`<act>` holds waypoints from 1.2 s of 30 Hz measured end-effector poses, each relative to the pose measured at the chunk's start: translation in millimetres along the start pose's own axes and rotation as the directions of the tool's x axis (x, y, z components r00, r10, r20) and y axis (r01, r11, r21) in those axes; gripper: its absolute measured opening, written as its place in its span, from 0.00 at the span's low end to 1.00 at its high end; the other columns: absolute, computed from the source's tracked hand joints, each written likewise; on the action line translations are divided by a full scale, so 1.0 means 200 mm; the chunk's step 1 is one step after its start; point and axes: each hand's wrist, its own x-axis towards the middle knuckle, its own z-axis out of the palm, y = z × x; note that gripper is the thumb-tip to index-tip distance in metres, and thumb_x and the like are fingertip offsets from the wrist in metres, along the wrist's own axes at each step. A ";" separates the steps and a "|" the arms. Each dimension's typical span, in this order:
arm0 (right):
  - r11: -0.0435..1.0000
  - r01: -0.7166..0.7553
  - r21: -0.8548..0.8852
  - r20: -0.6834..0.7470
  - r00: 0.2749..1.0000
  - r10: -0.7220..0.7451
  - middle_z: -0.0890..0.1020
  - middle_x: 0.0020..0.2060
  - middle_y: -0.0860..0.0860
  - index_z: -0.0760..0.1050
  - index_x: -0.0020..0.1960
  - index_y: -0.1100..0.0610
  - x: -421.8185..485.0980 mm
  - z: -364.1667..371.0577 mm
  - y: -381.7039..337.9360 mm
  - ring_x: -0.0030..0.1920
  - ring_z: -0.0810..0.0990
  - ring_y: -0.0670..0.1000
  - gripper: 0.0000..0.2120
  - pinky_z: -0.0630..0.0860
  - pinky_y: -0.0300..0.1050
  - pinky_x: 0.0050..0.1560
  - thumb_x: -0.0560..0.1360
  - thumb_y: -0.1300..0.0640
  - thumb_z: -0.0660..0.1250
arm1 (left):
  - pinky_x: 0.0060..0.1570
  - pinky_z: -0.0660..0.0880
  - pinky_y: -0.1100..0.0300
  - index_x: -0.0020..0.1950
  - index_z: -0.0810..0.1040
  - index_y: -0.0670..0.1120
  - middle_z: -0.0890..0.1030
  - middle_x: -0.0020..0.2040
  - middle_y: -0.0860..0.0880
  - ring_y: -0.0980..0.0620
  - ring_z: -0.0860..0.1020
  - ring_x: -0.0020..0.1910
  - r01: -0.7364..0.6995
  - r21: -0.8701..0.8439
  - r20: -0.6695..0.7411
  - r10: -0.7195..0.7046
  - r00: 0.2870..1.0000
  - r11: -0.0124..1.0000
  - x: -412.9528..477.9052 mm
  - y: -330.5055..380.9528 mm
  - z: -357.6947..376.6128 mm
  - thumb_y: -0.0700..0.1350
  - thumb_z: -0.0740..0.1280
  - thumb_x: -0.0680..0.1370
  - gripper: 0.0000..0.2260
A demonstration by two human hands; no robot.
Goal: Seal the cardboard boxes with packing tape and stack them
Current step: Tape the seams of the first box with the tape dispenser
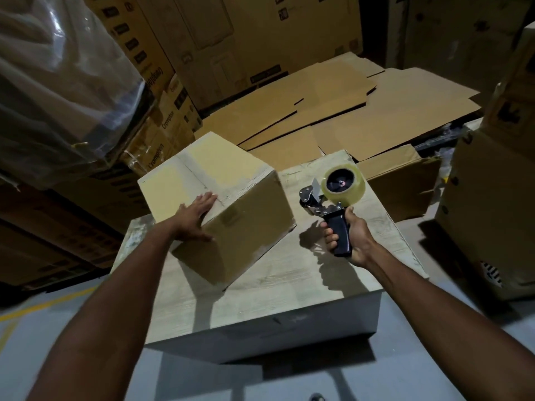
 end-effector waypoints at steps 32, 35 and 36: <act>1.000 0.017 -0.023 -0.337 0.941 -0.023 0.74 0.31 0.57 0.74 0.44 0.62 0.29 -0.36 0.16 0.29 0.72 0.55 0.43 0.73 0.46 0.30 0.78 0.24 0.42 | 0.79 0.50 0.41 0.84 0.50 0.49 0.47 0.84 0.45 0.43 0.47 0.83 0.263 -0.005 -0.327 -0.250 0.911 0.965 -0.19 -0.21 0.24 0.33 0.72 0.76 0.44; 0.995 0.011 -0.098 -0.417 0.907 -0.051 0.73 0.31 0.57 0.74 0.47 0.64 0.27 -0.36 0.18 0.31 0.71 0.54 0.41 0.74 0.44 0.31 0.81 0.27 0.44 | 0.80 0.50 0.42 0.84 0.51 0.48 0.49 0.84 0.45 0.43 0.48 0.83 0.280 -0.020 -0.330 -0.271 0.904 0.960 -0.23 -0.20 0.25 0.32 0.70 0.76 0.43; 0.982 0.000 -0.190 -0.465 0.881 -0.090 0.77 0.34 0.59 0.76 0.50 0.66 0.27 -0.37 0.17 0.33 0.75 0.56 0.42 0.76 0.47 0.35 0.81 0.28 0.45 | 0.80 0.50 0.42 0.84 0.51 0.48 0.50 0.84 0.45 0.43 0.49 0.83 0.285 -0.028 -0.333 -0.278 0.901 0.958 -0.24 -0.20 0.26 0.34 0.71 0.76 0.43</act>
